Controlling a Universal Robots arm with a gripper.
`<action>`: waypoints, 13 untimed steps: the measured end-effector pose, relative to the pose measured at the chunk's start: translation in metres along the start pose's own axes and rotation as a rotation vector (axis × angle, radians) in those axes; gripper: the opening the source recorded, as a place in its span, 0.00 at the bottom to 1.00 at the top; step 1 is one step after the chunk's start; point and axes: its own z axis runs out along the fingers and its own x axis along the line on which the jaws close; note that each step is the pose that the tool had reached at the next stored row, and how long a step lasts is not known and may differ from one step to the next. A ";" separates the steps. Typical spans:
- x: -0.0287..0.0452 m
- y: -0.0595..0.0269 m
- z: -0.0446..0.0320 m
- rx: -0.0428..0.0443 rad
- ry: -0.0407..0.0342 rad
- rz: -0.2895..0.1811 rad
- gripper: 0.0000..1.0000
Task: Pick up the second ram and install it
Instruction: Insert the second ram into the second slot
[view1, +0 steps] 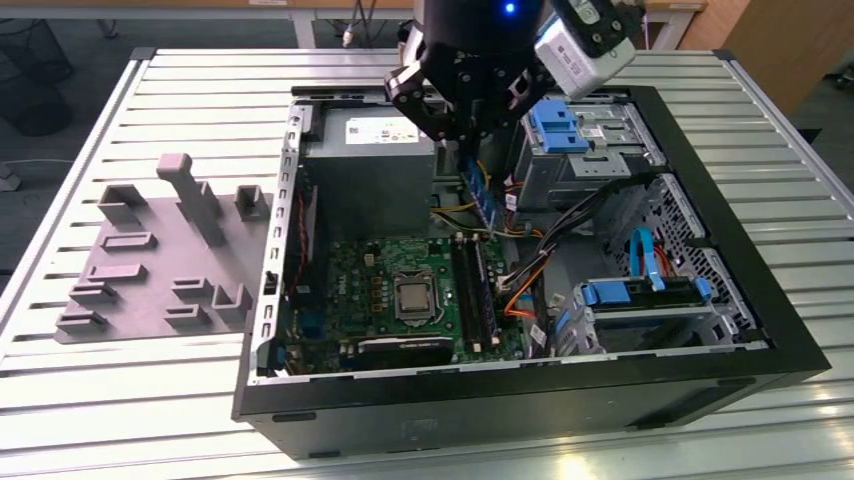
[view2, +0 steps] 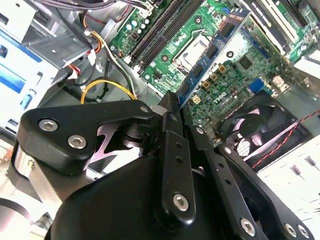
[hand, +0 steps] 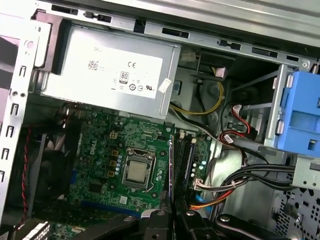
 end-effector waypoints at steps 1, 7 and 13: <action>0.0000 0.0000 0.0000 0.0008 0.0001 0.015 0.14; 0.0000 0.0000 0.0002 0.0050 0.0004 0.104 0.14; 0.0000 0.0000 0.0003 0.0065 0.0006 0.152 0.14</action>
